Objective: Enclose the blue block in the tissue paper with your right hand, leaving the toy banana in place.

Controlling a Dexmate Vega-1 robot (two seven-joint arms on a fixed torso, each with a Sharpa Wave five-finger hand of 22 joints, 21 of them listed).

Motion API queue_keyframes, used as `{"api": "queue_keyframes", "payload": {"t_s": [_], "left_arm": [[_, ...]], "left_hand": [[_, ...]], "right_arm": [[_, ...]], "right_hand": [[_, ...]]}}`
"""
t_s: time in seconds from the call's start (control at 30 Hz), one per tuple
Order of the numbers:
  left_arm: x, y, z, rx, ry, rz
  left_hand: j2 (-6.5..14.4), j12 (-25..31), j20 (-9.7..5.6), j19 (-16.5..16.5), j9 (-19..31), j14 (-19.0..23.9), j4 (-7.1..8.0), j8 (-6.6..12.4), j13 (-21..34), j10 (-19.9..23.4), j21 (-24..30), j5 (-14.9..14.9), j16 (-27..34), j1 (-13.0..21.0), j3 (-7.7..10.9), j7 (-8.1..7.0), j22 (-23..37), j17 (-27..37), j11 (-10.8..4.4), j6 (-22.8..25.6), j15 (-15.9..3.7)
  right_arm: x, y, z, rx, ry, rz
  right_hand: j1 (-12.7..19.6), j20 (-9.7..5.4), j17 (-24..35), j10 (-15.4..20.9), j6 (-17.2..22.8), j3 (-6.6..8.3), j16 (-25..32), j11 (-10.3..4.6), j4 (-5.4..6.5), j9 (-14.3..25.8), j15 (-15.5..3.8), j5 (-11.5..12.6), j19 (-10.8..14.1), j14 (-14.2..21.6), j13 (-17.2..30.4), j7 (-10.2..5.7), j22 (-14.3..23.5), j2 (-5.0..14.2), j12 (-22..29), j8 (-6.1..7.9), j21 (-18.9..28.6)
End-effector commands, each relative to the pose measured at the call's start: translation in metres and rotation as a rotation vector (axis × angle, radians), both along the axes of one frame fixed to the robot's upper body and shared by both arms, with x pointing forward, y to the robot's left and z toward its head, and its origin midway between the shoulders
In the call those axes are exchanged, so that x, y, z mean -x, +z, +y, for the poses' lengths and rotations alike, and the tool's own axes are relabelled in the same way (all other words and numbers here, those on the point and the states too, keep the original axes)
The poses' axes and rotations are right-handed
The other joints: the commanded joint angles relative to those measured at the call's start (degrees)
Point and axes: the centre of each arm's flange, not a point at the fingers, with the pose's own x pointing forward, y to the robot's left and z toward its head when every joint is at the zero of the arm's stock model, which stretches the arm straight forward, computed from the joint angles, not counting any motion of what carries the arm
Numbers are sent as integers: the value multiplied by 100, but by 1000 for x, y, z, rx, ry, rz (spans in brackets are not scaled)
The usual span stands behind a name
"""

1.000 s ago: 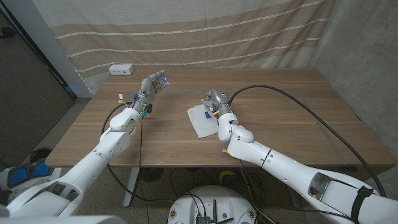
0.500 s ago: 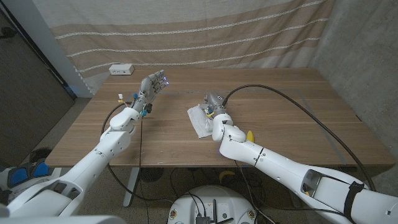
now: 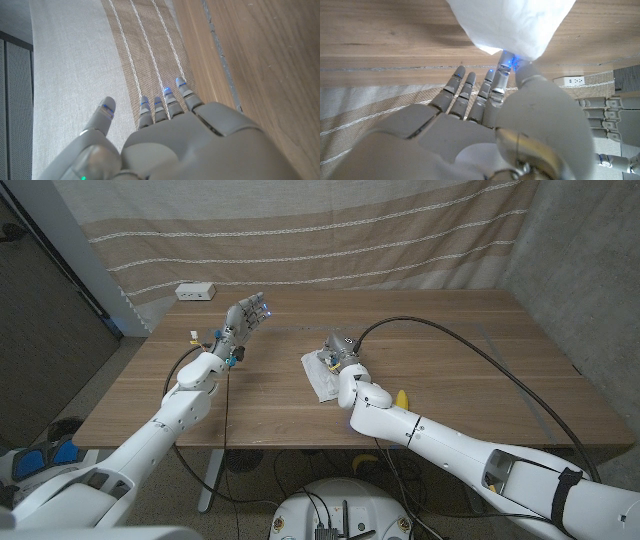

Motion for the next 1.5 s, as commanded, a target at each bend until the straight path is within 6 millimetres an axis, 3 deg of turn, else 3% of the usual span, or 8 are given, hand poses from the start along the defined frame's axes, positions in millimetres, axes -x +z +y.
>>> {"api": "queue_keyframes", "payload": {"t_s": [0.03, 0.23, 0.47, 0.6, 0.73, 0.93, 1.0, 1.5], "left_arm": [[-4, 1, -3, 2, -3, 1], [-6, 2, -5, -1, -12, 5], [-10, 3, -9, -23, -33, 10], [-12, 5, -11, -47, -44, 8], [-12, 9, -12, -83, -51, -1], [-11, 11, -13, -133, -58, -6], [-10, 10, -13, -146, -61, -8], [4, 9, -14, -174, -83, -15]], "left_hand": [[296, -7, 9, 56, 19, 11, -26, -9, 14, 5, -25, 21, -1, 29, 3, -3, 33, 12, 0, -1, 8], [296, -4, 11, 56, 19, 6, -26, -10, 14, 11, -27, 22, -4, 29, 6, -4, 33, 11, -9, -3, 10], [292, 5, 11, 59, 19, 17, -28, -7, 14, 34, -28, 22, -1, 28, 7, -7, 33, 10, -25, 4, 8], [289, 65, 10, 61, 19, 37, -33, 20, 14, 201, -31, 22, 4, 28, 10, -35, 33, 7, -83, 76, 16], [292, 145, 12, 62, 20, 122, -26, 134, 13, 504, -41, 21, 29, 18, 18, -56, 35, 7, -178, 466, 9], [307, 224, 13, 40, 21, 202, -43, 261, 12, 877, -62, 20, 35, 35, 43, 16, 36, 1, -222, 1021, -15], [310, 240, 13, 28, 22, 207, -60, 284, 15, 972, -70, 18, 34, 51, 42, 6, 36, -2, -132, 1166, -22], [285, 202, 18, 31, 25, 213, -55, 204, 21, 991, -75, 11, 30, 30, 21, 169, 38, 5, -44, 1145, -21]], "right_arm": [[0, -1, -3, -40, 47, 46], [1, 1, -12, -102, 83, 58], [9, -1, -22, -218, 158, -6], [16, -2, -27, -238, 147, -64], [23, -6, -32, -244, 133, -114], [32, -14, -37, -244, 122, -175], [35, -17, -39, -237, 120, -186], [59, -43, -60, -155, 82, -194]], "right_hand": [[-460, 33, 115, -90, -363, -124, 78, 148, 188, -189, -428, -2, 13, -79, 45, 52, 18, 190, -57, -357, -24], [-1287, 95, 195, -358, -894, -360, 59, 374, 472, -360, -312, 48, -70, -179, 73, -21, 29, 366, -122, -818, -76], [-1536, -54, 357, -624, -1483, -217, 147, 322, 605, -388, -400, 84, -119, -200, 122, -265, 50, 740, -161, -1182, -81], [-1383, -53, 371, -644, -1572, -48, 174, 282, 472, -387, -431, 132, -52, -150, 138, -333, 54, 733, -148, -1245, -46], [-1190, -8, 340, -630, -1569, 46, 161, 269, 206, -385, -425, 168, 2, -130, 156, -337, 52, 569, -122, -1275, -16], [-1057, 56, 301, -592, -1489, 42, 142, 245, -47, -384, -395, 195, 61, -113, 161, -348, 44, 369, -102, -1267, 8], [-985, 51, 296, -588, -1431, 60, 139, 208, -121, -382, -402, 211, 72, -117, 161, -391, 41, 355, -102, -1250, 12], [-651, 4, 272, -734, -1469, 97, 78, 63, -300, -373, -500, 221, 87, -261, 139, -580, 29, 224, -179, -1282, 10]]}}
